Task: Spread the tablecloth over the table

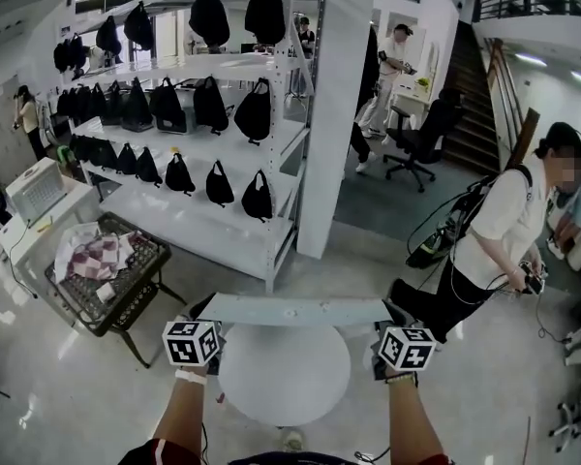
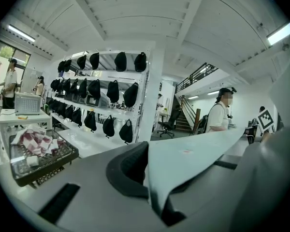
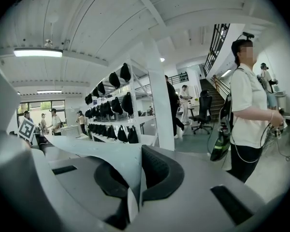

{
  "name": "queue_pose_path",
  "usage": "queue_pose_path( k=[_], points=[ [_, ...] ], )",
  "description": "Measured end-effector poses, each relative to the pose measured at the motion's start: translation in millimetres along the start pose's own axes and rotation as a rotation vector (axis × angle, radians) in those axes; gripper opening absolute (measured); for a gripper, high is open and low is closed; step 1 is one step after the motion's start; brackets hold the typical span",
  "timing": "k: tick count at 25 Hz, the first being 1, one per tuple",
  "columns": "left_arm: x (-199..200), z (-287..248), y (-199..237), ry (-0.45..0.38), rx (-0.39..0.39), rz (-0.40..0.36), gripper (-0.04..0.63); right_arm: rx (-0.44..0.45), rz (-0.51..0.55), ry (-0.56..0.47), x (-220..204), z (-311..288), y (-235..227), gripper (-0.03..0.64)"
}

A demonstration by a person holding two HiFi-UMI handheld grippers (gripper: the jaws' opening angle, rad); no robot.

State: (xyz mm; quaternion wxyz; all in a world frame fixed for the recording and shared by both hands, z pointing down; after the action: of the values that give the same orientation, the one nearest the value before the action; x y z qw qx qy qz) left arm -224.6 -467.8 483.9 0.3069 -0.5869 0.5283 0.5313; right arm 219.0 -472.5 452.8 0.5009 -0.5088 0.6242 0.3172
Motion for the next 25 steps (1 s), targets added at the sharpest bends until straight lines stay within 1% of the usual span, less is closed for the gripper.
queue_pose_path(
  k=[6,10,14,18,21,25],
  points=[
    [-19.9,14.2,-3.6,0.010,-0.007,-0.029,0.021,-0.023,-0.037,0.002,-26.4,17.9,4.8,0.028],
    [-30.0,21.7,-5.2,0.013,-0.012,-0.021,0.021,-0.039,-0.058,0.002,-41.4,28.7,8.6,0.028],
    [-49.5,30.3,-8.7,0.043,-0.018,-0.027,0.021,-0.054,-0.076,0.030,-64.9,40.6,9.1,0.028],
    [-65.0,42.1,-13.1,0.064,-0.018,0.014,0.021,-0.053,-0.070,0.051,-81.0,55.0,10.1,0.035],
    [-75.8,48.4,-16.0,0.080,-0.019,0.032,0.021,-0.058,-0.064,0.090,-93.2,64.7,9.8,0.041],
    [-88.3,51.4,-15.9,0.093,-0.021,0.077,0.023,-0.048,-0.072,0.142,-114.5,77.3,9.1,0.083]
  ],
)
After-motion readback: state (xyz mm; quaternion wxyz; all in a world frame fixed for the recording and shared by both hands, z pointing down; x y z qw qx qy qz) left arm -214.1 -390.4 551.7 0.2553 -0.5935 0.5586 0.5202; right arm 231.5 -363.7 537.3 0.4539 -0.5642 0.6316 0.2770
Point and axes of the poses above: the fingertips, and each gripper's own axes: z backward along the fingers, y to its left, x out of its top, the point moved 10 cm from there along z, backward along the fingers, and after that the axes turned 2 degrees about y, right-handed, at the moved point
